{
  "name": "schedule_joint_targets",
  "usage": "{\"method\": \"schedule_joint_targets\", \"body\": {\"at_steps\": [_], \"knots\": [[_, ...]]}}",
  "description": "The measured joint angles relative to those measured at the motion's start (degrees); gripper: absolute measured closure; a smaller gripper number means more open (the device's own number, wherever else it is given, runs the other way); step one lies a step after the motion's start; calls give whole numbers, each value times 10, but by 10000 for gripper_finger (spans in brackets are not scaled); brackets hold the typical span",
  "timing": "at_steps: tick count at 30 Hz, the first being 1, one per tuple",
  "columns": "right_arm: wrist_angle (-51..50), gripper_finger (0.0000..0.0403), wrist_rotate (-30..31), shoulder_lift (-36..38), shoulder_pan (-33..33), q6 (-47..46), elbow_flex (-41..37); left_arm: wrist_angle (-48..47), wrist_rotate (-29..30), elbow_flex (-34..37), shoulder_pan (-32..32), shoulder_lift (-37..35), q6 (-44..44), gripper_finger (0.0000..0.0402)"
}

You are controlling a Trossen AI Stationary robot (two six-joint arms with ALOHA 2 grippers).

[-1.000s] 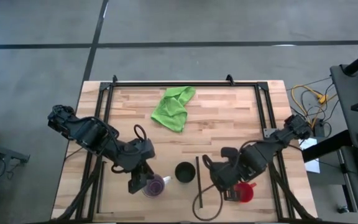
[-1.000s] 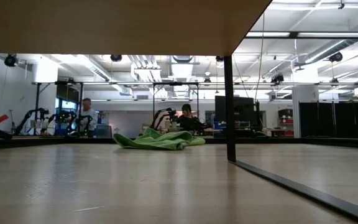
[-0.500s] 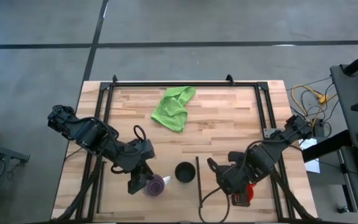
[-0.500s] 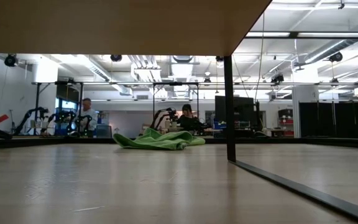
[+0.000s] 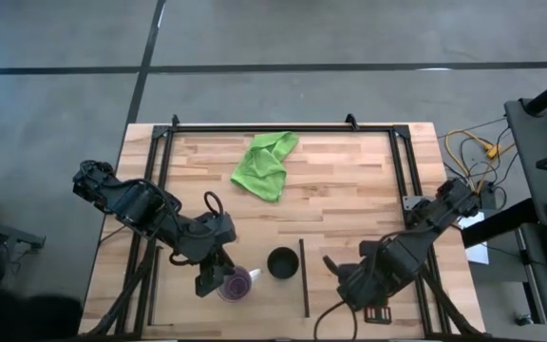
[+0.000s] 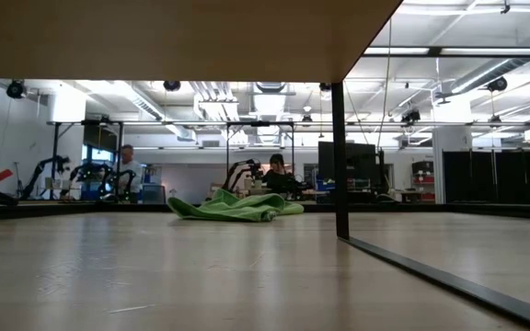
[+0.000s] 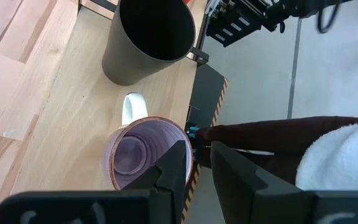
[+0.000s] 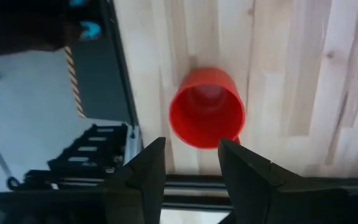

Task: Stack small to large cups/mugs on shelf
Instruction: Put the red mug on the shelf

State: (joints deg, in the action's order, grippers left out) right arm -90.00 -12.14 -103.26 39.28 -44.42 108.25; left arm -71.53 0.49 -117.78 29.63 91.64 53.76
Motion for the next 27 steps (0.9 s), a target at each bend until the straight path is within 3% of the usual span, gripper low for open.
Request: {"method": "schedule_joint_targets", "body": {"at_steps": [10, 27], "knots": [[10, 262, -5, 0, 49, -98, -72, 1, 0, 0, 1, 2, 0, 341], [54, 264, -3, 0, 61, -81, -57, 2, -3, 0, 13, 5, -4, 341]]}}
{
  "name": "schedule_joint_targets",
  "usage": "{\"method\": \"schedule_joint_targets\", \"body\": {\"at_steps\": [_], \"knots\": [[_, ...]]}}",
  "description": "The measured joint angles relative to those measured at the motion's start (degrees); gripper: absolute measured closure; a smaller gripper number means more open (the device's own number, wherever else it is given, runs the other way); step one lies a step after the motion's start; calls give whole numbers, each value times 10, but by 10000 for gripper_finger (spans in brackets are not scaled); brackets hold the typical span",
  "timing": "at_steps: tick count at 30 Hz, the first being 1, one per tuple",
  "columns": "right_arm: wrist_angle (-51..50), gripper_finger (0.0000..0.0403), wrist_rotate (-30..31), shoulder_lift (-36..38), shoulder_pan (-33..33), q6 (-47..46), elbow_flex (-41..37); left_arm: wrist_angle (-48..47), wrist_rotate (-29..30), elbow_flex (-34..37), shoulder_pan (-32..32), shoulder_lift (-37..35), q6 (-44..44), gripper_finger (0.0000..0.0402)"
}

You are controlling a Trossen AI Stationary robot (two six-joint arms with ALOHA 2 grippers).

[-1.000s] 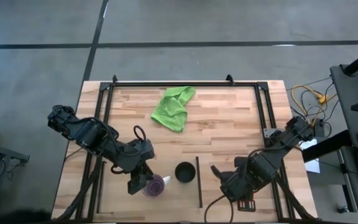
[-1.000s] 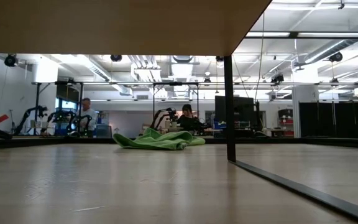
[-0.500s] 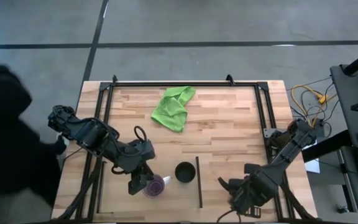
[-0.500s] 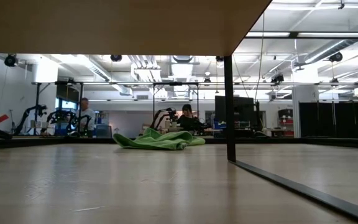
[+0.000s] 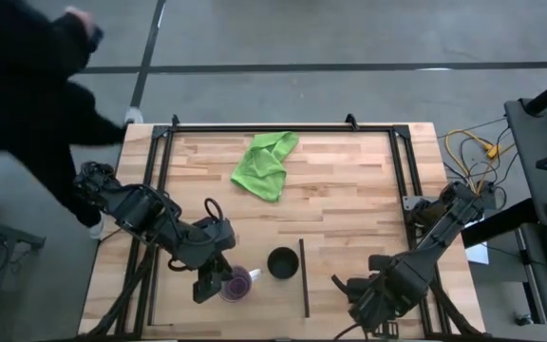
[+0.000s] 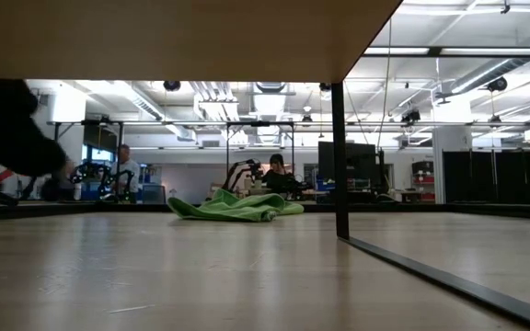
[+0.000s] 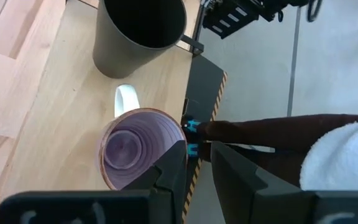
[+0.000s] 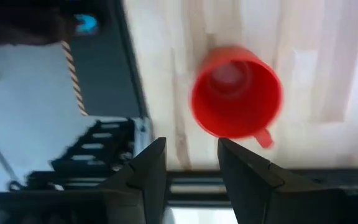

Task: Stack small to large cups/mugs on shelf
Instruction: Put the red mug on the shelf

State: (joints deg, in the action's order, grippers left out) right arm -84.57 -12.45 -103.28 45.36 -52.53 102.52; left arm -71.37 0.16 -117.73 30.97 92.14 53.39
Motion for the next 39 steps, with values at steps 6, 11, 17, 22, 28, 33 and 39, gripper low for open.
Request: {"method": "schedule_joint_targets", "body": {"at_steps": [6, 11, 17, 22, 28, 33, 39], "knots": [[37, 264, 11, 0, 0, 16, 0, 0, 1, 0, 6, 1, 0, 341], [51, 264, 24, 0, 6, 17, -14, 0, 1, 0, 7, 1, -4, 341], [57, 264, 20, 0, 13, -37, -22, 0, 2, 0, 7, 1, -16, 341], [63, 264, 24, 0, 12, -41, -21, -2, 2, 0, 7, 1, -18, 341], [65, 264, 38, 0, 12, -26, -22, -22, 2, 1, 6, 1, -18, 341], [49, 264, 82, 0, 9, -41, -41, -33, 4, 1, 6, 1, -17, 341], [34, 264, 79, 0, 10, -42, -113, -32, 5, 1, 5, 1, -14, 341]]}}
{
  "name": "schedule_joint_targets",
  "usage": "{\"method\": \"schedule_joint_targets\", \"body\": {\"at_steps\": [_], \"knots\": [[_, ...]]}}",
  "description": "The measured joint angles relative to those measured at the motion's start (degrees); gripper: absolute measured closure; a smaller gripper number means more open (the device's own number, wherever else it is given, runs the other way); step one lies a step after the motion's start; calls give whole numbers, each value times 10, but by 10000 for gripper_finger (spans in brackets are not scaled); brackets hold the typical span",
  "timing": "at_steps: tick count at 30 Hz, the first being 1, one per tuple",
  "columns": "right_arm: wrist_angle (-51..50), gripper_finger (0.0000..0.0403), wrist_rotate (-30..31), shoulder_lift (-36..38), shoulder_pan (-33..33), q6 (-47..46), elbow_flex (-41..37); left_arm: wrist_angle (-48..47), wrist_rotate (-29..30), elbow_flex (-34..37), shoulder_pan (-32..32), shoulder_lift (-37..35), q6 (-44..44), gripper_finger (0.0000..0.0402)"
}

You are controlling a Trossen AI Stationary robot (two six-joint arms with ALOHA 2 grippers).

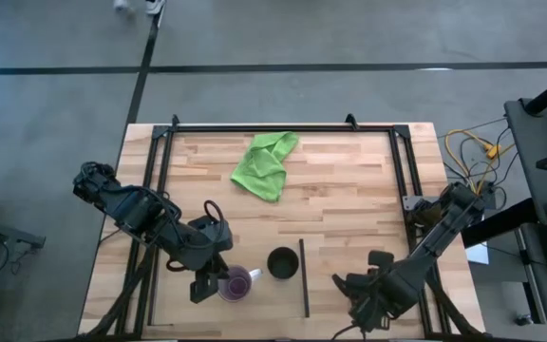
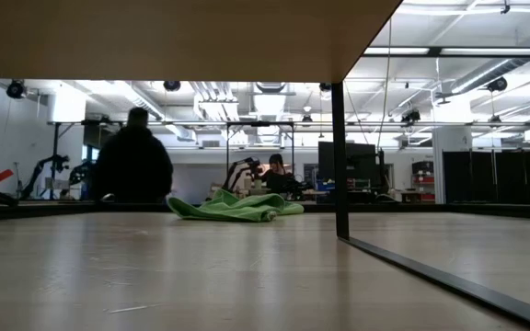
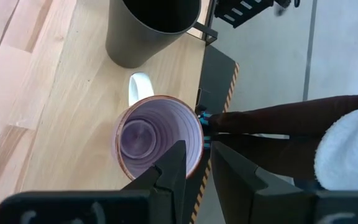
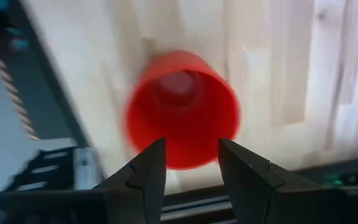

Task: Stack small to large cups/mugs on shelf
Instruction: Put the red mug on the shelf

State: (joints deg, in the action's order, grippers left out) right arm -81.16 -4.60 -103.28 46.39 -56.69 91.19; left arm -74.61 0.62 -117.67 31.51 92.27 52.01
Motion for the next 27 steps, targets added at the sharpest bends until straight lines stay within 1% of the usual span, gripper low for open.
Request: {"method": "schedule_joint_targets", "body": {"at_steps": [3, 6, 10, 19, 27], "knots": [[2, 264, -3, 0, -1, 2, -41, 0, 0, 0, 0, 0, 1, 341], [2, 264, -3, 0, -3, 2, -65, 1, 0, 0, 0, 0, 2, 341], [7, 264, -3, 0, -6, 7, -80, 1, 0, 0, 0, 0, 2, 341], [18, 264, 1, 1, -23, 51, -96, 1, 1, 0, 0, 0, 2, 340], [80, 264, -3, 1, -41, 62, -142, 2, 1, 0, 0, 0, 3, 340]]}}
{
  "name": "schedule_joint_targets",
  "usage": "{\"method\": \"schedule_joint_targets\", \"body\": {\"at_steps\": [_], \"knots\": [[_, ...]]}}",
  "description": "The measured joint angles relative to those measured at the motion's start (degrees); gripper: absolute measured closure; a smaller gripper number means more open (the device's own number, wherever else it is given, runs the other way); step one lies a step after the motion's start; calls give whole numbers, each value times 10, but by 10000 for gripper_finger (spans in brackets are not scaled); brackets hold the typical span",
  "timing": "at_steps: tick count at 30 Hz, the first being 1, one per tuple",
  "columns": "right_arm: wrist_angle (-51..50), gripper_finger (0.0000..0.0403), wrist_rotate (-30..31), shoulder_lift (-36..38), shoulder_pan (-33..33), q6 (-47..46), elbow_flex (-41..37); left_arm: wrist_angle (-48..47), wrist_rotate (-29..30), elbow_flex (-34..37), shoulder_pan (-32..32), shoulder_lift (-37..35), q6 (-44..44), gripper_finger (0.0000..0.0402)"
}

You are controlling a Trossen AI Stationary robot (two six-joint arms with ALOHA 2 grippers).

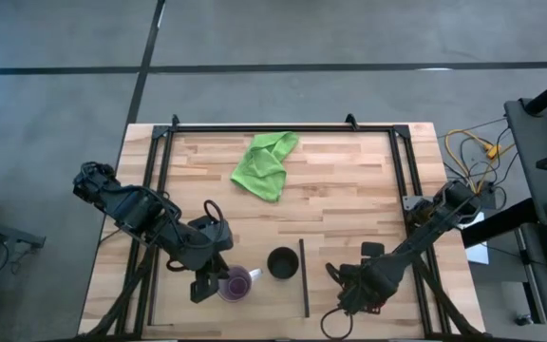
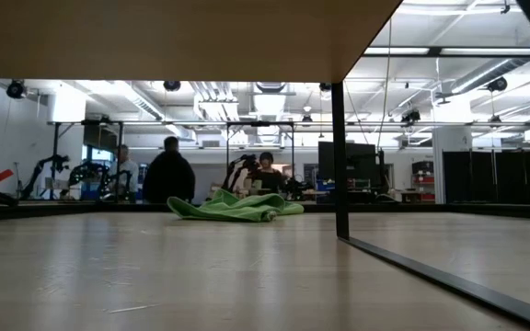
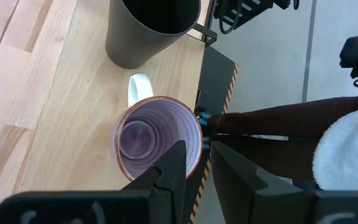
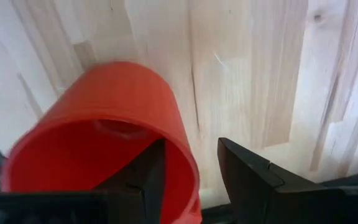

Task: Stack small to large cups/mugs on shelf
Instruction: Put the red mug on the shelf

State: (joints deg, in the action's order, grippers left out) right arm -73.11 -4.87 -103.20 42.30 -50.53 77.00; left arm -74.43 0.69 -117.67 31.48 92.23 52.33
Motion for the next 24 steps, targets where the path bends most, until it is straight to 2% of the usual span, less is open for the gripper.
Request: {"method": "schedule_joint_targets", "body": {"at_steps": [7, 18, 24], "knots": [[4, 277, 0, 0, -1, 2, -25, 0, 0, 0, 0, 0, 0, 340], [6, 383, -1, 1, -5, 24, -23, 0, 0, 0, 0, 0, -1, 340], [2, 392, 0, 2, -41, 73, -22, 0, 0, 0, 0, 0, -1, 340]]}}
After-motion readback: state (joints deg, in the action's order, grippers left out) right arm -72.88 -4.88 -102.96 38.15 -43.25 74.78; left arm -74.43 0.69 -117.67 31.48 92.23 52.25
